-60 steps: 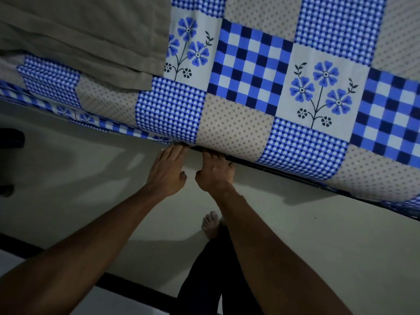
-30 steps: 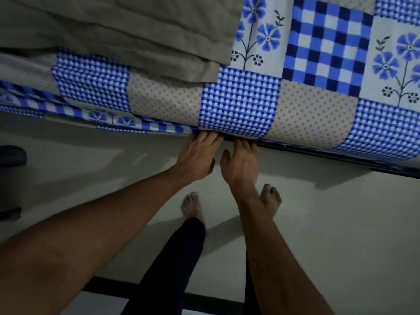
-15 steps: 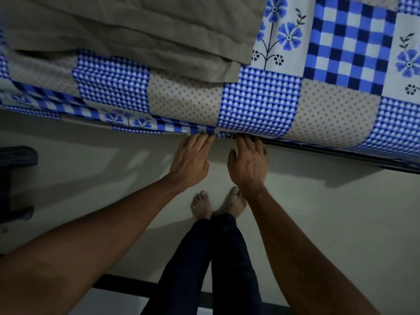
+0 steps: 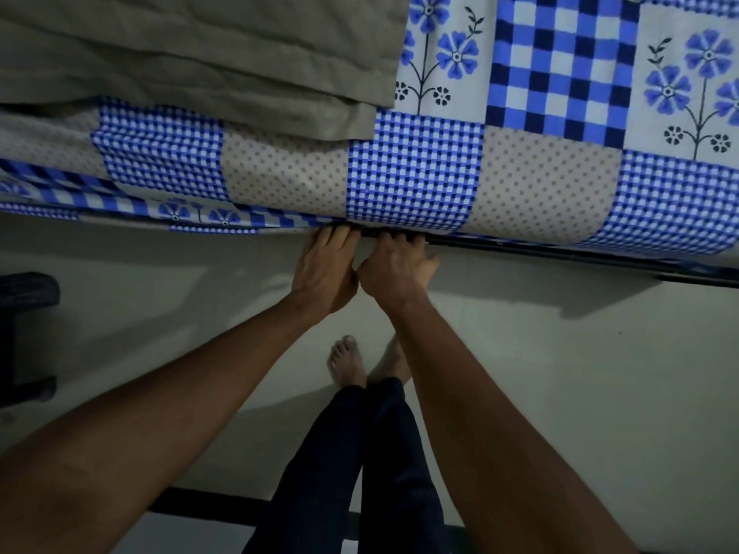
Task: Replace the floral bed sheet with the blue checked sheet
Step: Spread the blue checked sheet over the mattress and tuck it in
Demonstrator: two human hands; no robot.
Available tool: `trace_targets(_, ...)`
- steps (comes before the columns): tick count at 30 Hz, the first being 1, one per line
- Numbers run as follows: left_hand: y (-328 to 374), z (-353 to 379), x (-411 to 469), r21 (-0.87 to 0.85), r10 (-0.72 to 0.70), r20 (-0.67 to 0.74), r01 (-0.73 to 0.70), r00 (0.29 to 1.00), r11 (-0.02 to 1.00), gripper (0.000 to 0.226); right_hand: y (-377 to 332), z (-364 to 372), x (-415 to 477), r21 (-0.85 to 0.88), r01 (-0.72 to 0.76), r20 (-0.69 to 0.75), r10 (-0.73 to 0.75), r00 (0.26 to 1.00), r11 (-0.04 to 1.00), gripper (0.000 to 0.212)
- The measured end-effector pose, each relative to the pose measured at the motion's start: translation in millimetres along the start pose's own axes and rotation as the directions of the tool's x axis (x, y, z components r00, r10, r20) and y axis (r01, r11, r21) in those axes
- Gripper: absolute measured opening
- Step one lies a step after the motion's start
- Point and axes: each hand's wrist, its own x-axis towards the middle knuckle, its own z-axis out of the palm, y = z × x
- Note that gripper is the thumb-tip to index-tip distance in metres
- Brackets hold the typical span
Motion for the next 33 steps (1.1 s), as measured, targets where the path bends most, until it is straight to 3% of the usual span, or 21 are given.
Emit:
trace_targets(4, -4.1, -8.6, 12.9, -0.031, -0.019, 0.026, 0.02, 0.999, 0.999, 0.046, -4.2, 17.9, -9.9, -0.012, 0.141, -0.115, -0.141, 0.983, 0.99, 0.049)
trace_targets(7, -13.3, -2.5, 1.9, 0.008, 0.073, 0.047, -0.074, 0.996, 0.997, 0.07, -15.5, 20.4, -7.6, -0.017, 0.185, -0.113, -0.186, 0.976, 0.983, 0.05)
trace_targets(9, -11.5, -0.9, -5.9, -0.02, 0.087, -0.005, -0.087, 0.996, 0.996, 0.072, -15.2, 21.0, -2.2, -0.015, 0.175, -0.112, -0.176, 0.978, 0.984, 0.051)
trace_targets(12, -7.2, 4.8, -14.9, -0.037, 0.006, -0.077, -0.009, 0.997, 0.999, 0.069, -13.1, 19.6, 1.1, -0.002, 0.18, -0.07, -0.18, 0.981, 0.984, 0.053)
trace_targets(15, -13.2, 6.3, -15.4, 0.005, -0.099, -0.034, 0.099, 0.995, 0.995, 0.069, -21.3, 5.3, 5.6, -0.005, 0.165, -0.042, -0.165, 0.985, 0.986, 0.044)
trace_targets(19, -18.3, 1.3, -2.4, 0.046, -0.12, -0.012, 0.12, 0.993, 0.992, 0.055, -22.3, 11.4, 3.0, 0.035, 0.171, -0.086, -0.168, 0.982, 0.985, 0.043)
trace_targets(23, -30.5, 9.3, -7.1, 0.093, -0.022, -0.01, 0.023, 1.0, 0.995, 0.066, -26.4, 38.9, -8.1, -0.032, 0.316, -0.138, -0.317, 0.938, 0.948, 0.063)
trace_targets(26, -49.7, 6.7, -6.5, 0.072, 0.069, 0.034, -0.071, 0.997, 0.995, 0.082, -34.3, 40.6, 3.1, -0.032, 0.349, -0.181, -0.349, 0.919, 0.936, 0.06)
trace_targets(30, -62.3, -4.4, -4.9, -0.084, 0.104, -0.047, -0.108, 0.993, 0.991, 0.068, -33.7, 40.0, 18.5, -0.087, 0.39, -0.175, -0.399, 0.9, 0.917, 0.059)
trace_targets(33, -55.5, -7.7, -13.1, -0.102, 0.065, -0.096, -0.075, 0.993, 0.992, 0.065, -27.8, 34.3, 22.6, -0.071, 0.436, -0.146, -0.442, 0.885, 0.897, 0.061)
